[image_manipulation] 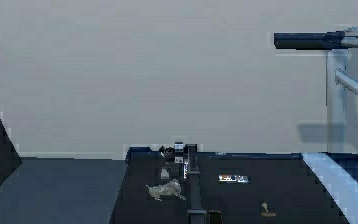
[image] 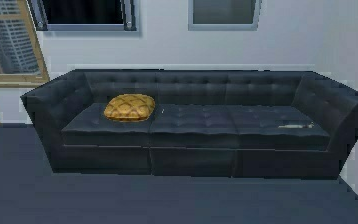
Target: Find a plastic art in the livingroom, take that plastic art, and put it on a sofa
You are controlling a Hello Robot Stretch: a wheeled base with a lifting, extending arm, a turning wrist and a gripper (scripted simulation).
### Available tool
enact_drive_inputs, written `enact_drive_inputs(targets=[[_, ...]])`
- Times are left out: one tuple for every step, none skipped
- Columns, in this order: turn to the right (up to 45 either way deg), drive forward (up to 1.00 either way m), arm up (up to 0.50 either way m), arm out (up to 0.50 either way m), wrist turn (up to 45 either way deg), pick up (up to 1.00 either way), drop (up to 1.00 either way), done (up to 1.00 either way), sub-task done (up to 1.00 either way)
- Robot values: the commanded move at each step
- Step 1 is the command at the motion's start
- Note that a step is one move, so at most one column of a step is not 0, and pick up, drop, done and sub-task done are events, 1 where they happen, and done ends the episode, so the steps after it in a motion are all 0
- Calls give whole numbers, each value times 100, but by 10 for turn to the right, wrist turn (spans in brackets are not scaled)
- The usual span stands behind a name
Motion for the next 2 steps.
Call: enact_drive_inputs(targets=[[0, 0, 0, 0, 90, 0, 0, 0, 0], [0, 0, -30, 0, 0, 0, 0, 0, 0]])
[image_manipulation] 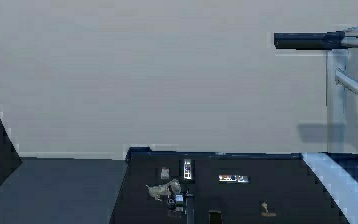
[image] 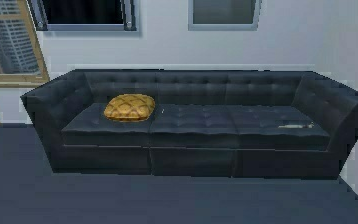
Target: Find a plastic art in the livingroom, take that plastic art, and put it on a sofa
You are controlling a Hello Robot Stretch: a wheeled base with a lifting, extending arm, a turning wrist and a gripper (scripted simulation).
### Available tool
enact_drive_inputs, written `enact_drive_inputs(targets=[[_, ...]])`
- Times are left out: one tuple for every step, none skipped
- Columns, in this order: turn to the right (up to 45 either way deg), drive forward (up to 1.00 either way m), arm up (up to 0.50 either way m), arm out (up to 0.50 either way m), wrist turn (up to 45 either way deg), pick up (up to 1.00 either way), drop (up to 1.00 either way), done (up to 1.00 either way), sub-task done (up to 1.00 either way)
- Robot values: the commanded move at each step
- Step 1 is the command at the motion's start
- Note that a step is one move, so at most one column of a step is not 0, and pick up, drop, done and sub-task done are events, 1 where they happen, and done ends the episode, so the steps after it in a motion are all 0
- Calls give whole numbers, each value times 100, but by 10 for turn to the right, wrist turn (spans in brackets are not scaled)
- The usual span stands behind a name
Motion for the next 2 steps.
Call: enact_drive_inputs(targets=[[0, 0, 0, 0, 0, 100, 0, 0, 0], [0, 0, 10, 0, 0, 0, 0, 0, 0]])
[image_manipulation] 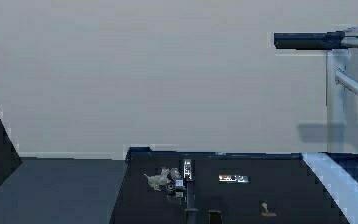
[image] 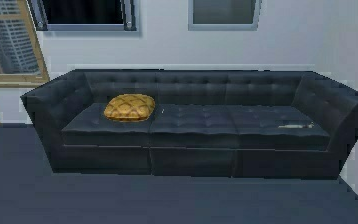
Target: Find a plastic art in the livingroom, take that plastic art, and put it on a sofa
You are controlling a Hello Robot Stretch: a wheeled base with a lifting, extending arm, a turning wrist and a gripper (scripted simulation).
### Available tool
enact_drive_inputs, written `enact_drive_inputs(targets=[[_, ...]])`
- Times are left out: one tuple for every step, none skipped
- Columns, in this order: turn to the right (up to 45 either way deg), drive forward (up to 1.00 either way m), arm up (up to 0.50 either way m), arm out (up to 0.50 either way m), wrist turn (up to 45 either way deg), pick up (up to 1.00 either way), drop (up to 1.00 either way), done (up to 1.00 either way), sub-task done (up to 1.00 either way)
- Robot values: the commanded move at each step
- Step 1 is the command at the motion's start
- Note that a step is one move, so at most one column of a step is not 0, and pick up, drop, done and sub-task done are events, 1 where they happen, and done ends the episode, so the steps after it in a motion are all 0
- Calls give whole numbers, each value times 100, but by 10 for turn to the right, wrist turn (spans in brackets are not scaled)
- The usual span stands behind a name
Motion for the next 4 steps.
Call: enact_drive_inputs(targets=[[0, 0, 50, 0, 0, 0, 0, 0, 0], [0, 0, 8, 0, 0, 0, 0, 0, 0], [0, 0, 0, 0, -450, 0, 0, 0, 0], [0, 0, 0, 0, -450, 0, 0, 0, 0]])
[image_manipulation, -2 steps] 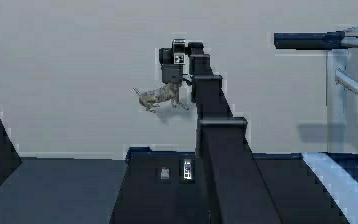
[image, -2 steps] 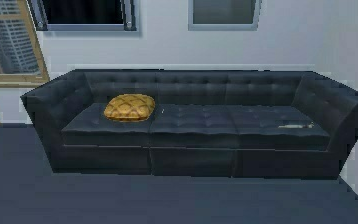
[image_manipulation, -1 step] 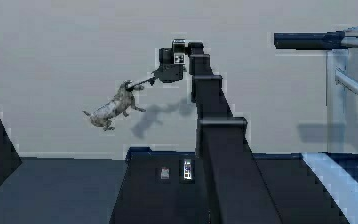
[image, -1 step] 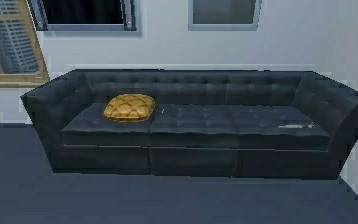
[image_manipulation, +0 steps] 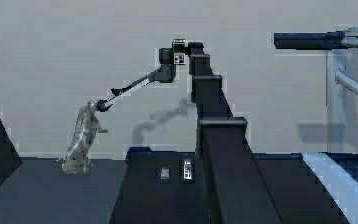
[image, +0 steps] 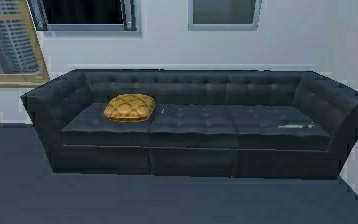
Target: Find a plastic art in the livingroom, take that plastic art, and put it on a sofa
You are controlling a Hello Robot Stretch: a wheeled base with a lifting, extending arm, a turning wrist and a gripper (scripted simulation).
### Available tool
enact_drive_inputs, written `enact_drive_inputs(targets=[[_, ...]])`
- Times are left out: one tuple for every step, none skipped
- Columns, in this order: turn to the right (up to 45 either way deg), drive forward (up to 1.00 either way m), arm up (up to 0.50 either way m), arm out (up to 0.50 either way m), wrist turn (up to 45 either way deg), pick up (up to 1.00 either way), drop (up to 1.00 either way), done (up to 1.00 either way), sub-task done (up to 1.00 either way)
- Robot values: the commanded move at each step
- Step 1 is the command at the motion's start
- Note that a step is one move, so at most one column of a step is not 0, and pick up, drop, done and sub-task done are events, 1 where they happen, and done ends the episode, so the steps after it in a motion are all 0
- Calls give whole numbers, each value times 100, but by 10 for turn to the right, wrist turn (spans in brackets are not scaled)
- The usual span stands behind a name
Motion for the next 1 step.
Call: enact_drive_inputs(targets=[[0, 0, 0, 0, -450, 0, 0, 0, 0]])
